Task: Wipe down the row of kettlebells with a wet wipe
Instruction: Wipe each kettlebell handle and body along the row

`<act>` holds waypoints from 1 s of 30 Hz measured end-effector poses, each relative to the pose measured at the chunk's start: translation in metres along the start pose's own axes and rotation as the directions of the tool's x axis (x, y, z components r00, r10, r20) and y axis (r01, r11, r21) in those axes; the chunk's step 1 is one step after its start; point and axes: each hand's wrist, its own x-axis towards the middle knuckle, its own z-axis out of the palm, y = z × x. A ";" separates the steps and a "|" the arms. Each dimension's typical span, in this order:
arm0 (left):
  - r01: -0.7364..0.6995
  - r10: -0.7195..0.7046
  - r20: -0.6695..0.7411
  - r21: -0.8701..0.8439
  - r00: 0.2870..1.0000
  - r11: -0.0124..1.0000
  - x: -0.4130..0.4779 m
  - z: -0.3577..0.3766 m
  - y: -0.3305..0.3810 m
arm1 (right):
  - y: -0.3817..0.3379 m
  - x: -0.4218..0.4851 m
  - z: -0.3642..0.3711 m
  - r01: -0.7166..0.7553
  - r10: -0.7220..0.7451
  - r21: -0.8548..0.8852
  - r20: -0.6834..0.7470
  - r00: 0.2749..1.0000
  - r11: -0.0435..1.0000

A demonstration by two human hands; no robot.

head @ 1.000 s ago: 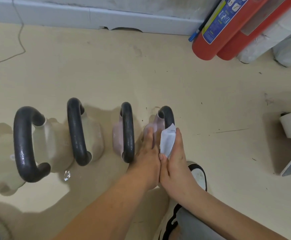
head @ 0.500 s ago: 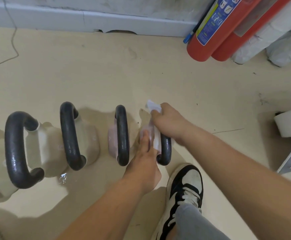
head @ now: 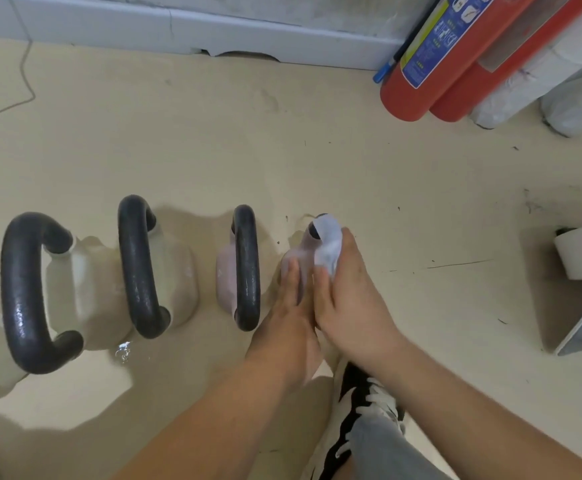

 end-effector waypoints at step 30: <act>-0.036 0.043 0.092 -0.085 0.995 0.996 -0.010 -0.013 -0.003 | 0.043 -0.030 0.008 0.177 -0.180 -0.195 0.002 0.984 0.965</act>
